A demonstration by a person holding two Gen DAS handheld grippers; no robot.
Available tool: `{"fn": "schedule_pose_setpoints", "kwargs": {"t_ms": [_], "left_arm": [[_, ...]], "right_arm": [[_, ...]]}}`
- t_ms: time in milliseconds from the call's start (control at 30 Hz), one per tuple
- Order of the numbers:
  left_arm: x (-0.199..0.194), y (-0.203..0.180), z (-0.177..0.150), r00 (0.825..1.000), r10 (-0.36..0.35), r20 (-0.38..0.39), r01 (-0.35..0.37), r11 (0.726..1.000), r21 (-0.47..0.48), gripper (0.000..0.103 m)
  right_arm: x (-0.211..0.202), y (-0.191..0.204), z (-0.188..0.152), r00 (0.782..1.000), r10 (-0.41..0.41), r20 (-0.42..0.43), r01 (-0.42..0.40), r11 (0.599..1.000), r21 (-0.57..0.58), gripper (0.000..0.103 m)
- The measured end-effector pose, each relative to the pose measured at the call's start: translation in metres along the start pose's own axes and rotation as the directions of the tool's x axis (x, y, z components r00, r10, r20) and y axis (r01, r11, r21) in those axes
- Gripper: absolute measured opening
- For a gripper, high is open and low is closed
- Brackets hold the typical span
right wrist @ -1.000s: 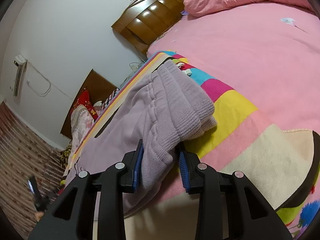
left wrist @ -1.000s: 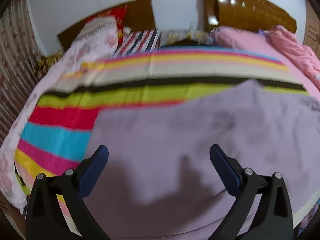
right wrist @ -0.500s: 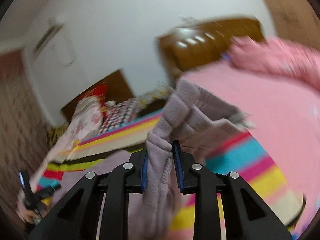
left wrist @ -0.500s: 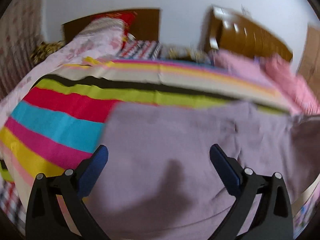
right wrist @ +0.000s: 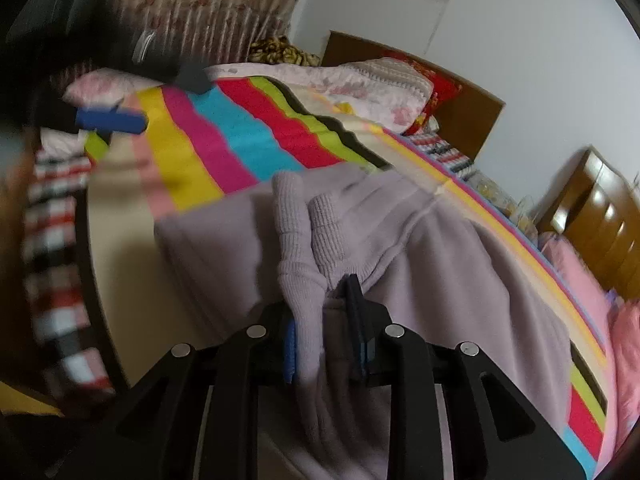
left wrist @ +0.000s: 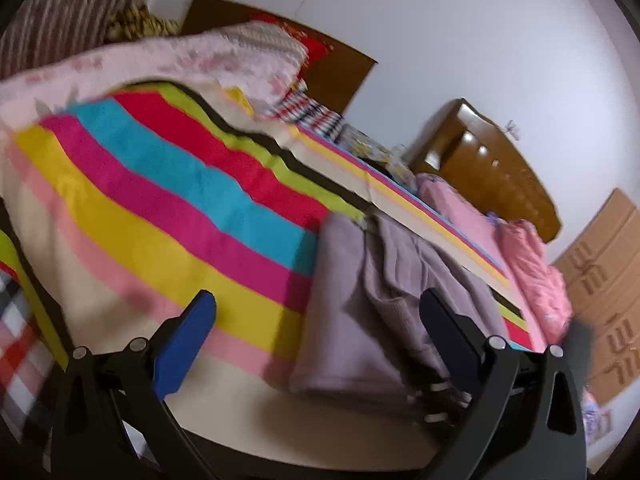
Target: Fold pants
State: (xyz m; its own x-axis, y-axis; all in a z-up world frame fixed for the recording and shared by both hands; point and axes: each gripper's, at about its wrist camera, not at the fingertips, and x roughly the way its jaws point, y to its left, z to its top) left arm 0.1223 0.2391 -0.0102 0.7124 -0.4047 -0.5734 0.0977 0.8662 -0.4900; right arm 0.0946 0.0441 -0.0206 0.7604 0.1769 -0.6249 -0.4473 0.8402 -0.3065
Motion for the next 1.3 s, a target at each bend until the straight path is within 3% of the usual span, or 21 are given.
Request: {"fn": "schedule_pose_setpoints", "kwargs": {"t_ms": [133, 200, 267, 333, 400, 467, 500, 567, 667, 767, 867, 967, 1033, 1100, 1133, 1300], "left_arm": [[0.008, -0.003, -0.004, 0.988, -0.154, -0.027, 0.153, 0.988, -0.025, 0.101], [0.017, -0.01, -0.004, 0.972, -0.229, -0.055, 0.227, 0.973, -0.043, 0.101], [0.032, -0.025, -0.002, 0.945, -0.303, -0.123, 0.299, 0.953, -0.049, 0.101], [0.046, -0.04, 0.0, 0.926, -0.333, -0.177, 0.333, 0.942, -0.032, 0.101], [0.065, -0.057, 0.003, 0.913, -0.33, -0.24, 0.34, 0.941, -0.002, 0.101], [0.086, -0.062, 0.002, 0.911, -0.303, -0.28, 0.316, 0.949, 0.002, 0.101], [0.098, -0.063, 0.001, 0.908, -0.29, -0.301, 0.304, 0.953, -0.003, 0.101], [0.111, -0.061, 0.0, 0.909, -0.275, -0.314, 0.283, 0.959, -0.019, 0.1], [0.11, -0.063, -0.002, 0.916, -0.277, -0.29, 0.285, 0.959, -0.016, 0.1], [0.11, -0.066, -0.003, 0.925, -0.256, -0.28, 0.263, 0.965, -0.012, 0.1], [0.109, -0.077, -0.006, 0.939, -0.214, -0.268, 0.228, 0.973, 0.023, 0.098], [0.114, -0.08, -0.006, 0.944, -0.2, -0.262, 0.215, 0.976, 0.029, 0.098], [0.115, -0.069, -0.005, 0.933, -0.261, -0.247, 0.261, 0.965, -0.034, 0.1], [0.11, -0.045, 0.0, 0.904, -0.386, -0.182, 0.359, 0.919, -0.163, 0.1], [0.107, -0.038, 0.0, 0.899, -0.406, -0.165, 0.375, 0.907, -0.192, 0.1], [0.104, -0.024, -0.001, 0.906, -0.396, -0.148, 0.361, 0.908, -0.214, 0.101]], "right_arm": [[-0.009, -0.017, 0.004, 0.999, 0.024, 0.034, -0.025, 0.999, 0.038, 0.024], [-0.014, -0.02, 0.003, 0.998, 0.02, 0.061, -0.023, 0.998, 0.053, 0.024], [-0.017, -0.014, 0.003, 0.998, 0.011, 0.064, -0.014, 0.999, 0.047, 0.024], [-0.019, -0.015, 0.003, 0.998, 0.013, 0.065, -0.016, 0.998, 0.054, 0.025], [-0.02, -0.012, 0.002, 0.997, 0.049, 0.059, -0.052, 0.997, 0.056, 0.034], [-0.024, -0.012, 0.005, 0.994, 0.092, 0.058, -0.094, 0.995, 0.031, 0.042], [-0.034, -0.014, 0.005, 0.984, 0.16, 0.079, -0.161, 0.987, 0.013, 0.059], [-0.057, -0.024, 0.001, 0.969, 0.221, 0.111, -0.224, 0.974, 0.013, 0.062], [-0.092, -0.052, -0.018, 0.978, 0.156, 0.139, -0.163, 0.986, 0.045, 0.061], [-0.112, -0.102, -0.053, 0.991, 0.07, 0.117, -0.093, 0.975, 0.203, 0.059], [-0.123, -0.147, -0.091, 0.996, 0.014, 0.083, -0.044, 0.926, 0.375, 0.051], [-0.129, -0.165, -0.105, 0.995, 0.024, 0.1, -0.069, 0.881, 0.469, 0.042], [-0.129, -0.153, -0.097, 0.986, 0.088, 0.143, -0.143, 0.889, 0.436, 0.039], [-0.116, -0.133, -0.07, 0.976, 0.152, 0.154, -0.199, 0.907, 0.372, 0.036], [-0.111, -0.123, -0.06, 0.973, 0.172, 0.154, -0.215, 0.916, 0.337, 0.036], [-0.068, -0.089, -0.016, 0.965, 0.239, 0.112, -0.258, 0.944, 0.208, 0.026]]}}
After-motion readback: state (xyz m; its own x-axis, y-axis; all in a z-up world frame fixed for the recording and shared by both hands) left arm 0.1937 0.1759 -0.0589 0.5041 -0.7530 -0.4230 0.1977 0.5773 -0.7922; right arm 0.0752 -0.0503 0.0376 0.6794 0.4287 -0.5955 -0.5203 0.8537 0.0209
